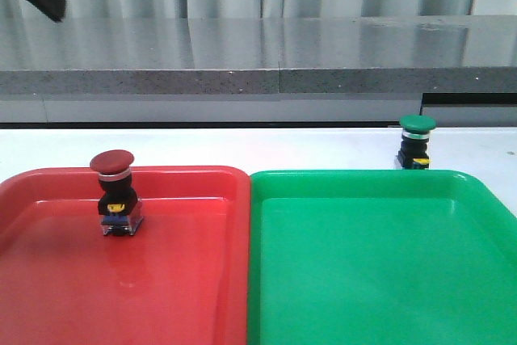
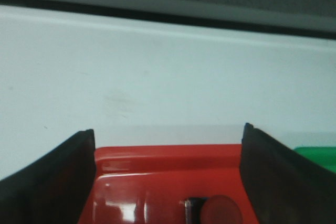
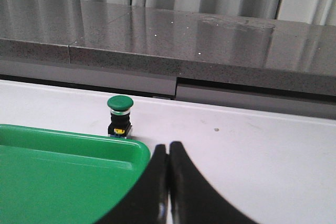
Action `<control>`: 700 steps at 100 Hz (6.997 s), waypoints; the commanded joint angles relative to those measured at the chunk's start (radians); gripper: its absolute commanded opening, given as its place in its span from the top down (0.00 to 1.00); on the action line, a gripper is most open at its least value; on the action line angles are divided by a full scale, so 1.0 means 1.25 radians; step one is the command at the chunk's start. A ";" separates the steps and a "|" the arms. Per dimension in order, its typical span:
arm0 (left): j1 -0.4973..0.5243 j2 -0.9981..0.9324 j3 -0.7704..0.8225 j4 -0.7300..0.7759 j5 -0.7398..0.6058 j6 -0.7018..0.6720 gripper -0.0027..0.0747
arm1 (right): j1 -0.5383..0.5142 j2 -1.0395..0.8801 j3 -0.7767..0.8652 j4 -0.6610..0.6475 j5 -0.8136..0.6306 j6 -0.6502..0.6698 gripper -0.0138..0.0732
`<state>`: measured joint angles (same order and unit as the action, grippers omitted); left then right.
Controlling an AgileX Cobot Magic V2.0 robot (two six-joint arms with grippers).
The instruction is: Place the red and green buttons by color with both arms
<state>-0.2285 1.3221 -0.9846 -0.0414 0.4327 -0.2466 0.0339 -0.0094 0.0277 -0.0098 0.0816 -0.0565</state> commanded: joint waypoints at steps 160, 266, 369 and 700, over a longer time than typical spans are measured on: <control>0.057 -0.808 0.488 0.061 -0.140 -0.008 0.99 | -0.005 -0.018 -0.012 0.000 -0.071 0.001 0.96; 0.118 -0.928 0.704 0.006 -0.378 0.166 0.99 | -0.005 -0.018 -0.012 0.000 -0.071 0.001 0.96; 0.118 -1.086 0.823 0.043 -0.376 0.188 0.99 | -0.005 -0.018 -0.012 0.000 -0.071 0.001 0.96; 0.118 -1.086 0.823 0.043 -0.376 0.188 0.99 | -0.001 0.829 -0.793 0.103 0.467 0.024 0.20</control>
<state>-0.0817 -0.0054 0.0014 0.0159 0.0423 -0.0094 0.0339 0.9383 -0.8804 0.1069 0.7363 -0.0269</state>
